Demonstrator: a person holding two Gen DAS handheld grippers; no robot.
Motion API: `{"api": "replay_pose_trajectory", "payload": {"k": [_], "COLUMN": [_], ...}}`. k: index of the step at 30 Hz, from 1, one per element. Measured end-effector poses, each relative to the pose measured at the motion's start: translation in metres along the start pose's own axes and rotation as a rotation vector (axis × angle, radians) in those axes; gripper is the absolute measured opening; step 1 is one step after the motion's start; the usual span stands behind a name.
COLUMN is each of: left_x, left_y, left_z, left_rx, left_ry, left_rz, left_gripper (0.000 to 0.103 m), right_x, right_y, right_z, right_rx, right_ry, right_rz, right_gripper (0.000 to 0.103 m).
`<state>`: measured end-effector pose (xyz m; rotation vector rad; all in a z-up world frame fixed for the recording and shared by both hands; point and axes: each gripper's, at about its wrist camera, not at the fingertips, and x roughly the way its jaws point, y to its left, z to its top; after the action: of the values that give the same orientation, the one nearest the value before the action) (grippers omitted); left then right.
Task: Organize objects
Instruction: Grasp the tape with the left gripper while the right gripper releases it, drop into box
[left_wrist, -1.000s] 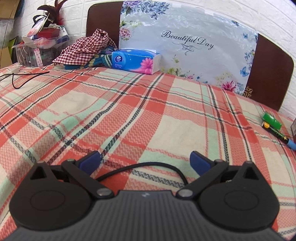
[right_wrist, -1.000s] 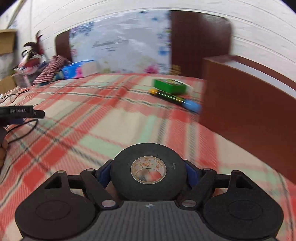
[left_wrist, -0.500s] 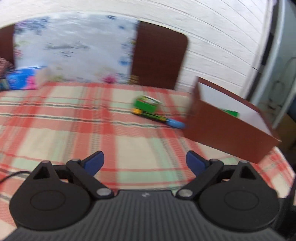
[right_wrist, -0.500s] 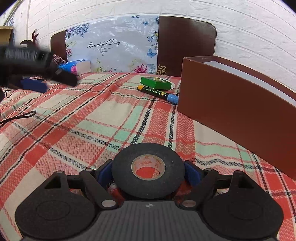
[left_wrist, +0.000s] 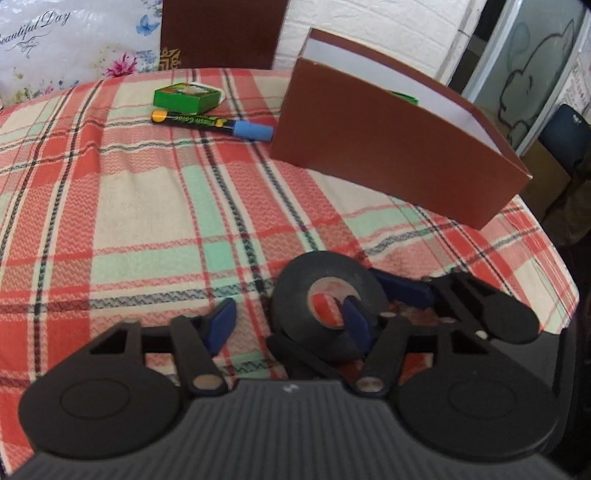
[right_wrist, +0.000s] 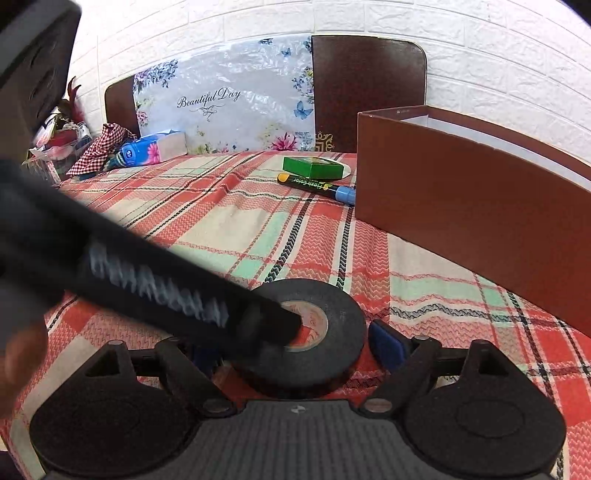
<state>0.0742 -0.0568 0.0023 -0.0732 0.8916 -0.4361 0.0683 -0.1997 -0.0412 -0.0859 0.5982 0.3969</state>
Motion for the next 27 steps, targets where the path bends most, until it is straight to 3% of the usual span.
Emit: {"api": "replay_pose_trajectory", "payload": {"k": [1, 4, 8, 12, 16, 19, 22, 24, 27], "left_x": [0.001, -0.005, -0.029, -0.034, -0.02, -0.004, 0.019, 0.033, 0.044], "left_y": [0.0, -0.005, -0.035, -0.072, -0.114, -0.139, -0.156, -0.158, -0.147], "left_z": [0.002, 0.008, 0.028, 0.062, 0.098, 0.121, 0.136, 0.141, 0.14], "left_rx": [-0.008, -0.006, 0.093, 0.186, 0.266, 0.289, 0.316, 0.298, 0.244], "left_ry": [0.009, -0.007, -0.107, -0.188, -0.243, -0.26, -0.257, -0.243, -0.217], "left_rz": [-0.01, -0.011, -0.03, -0.076, -0.09, -0.096, -0.04, 0.026, 0.059], "left_gripper": [0.038, 0.034, 0.034, 0.035, 0.035, 0.039, 0.043, 0.05, 0.052], "right_x": [-0.001, -0.005, -0.029, -0.053, -0.062, -0.061, -0.05, -0.035, -0.016], "right_y": [0.0, 0.003, -0.004, -0.018, -0.048, -0.076, -0.104, -0.121, -0.14], "right_z": [0.0, -0.002, -0.002, 0.01, 0.031, 0.047, 0.061, 0.068, 0.066], "right_rx": [-0.004, -0.012, 0.027, 0.024, 0.025, 0.054, 0.086, 0.113, 0.137], "right_ry": [-0.006, -0.035, -0.178, -0.337, -0.434, -0.465, -0.461, -0.42, -0.34], "right_rz": [0.001, -0.01, -0.057, -0.172, -0.288, -0.357, -0.428, -0.487, -0.523], "right_gripper": [0.078, 0.077, 0.077, 0.078, 0.077, 0.077, 0.077, 0.077, 0.079]}}
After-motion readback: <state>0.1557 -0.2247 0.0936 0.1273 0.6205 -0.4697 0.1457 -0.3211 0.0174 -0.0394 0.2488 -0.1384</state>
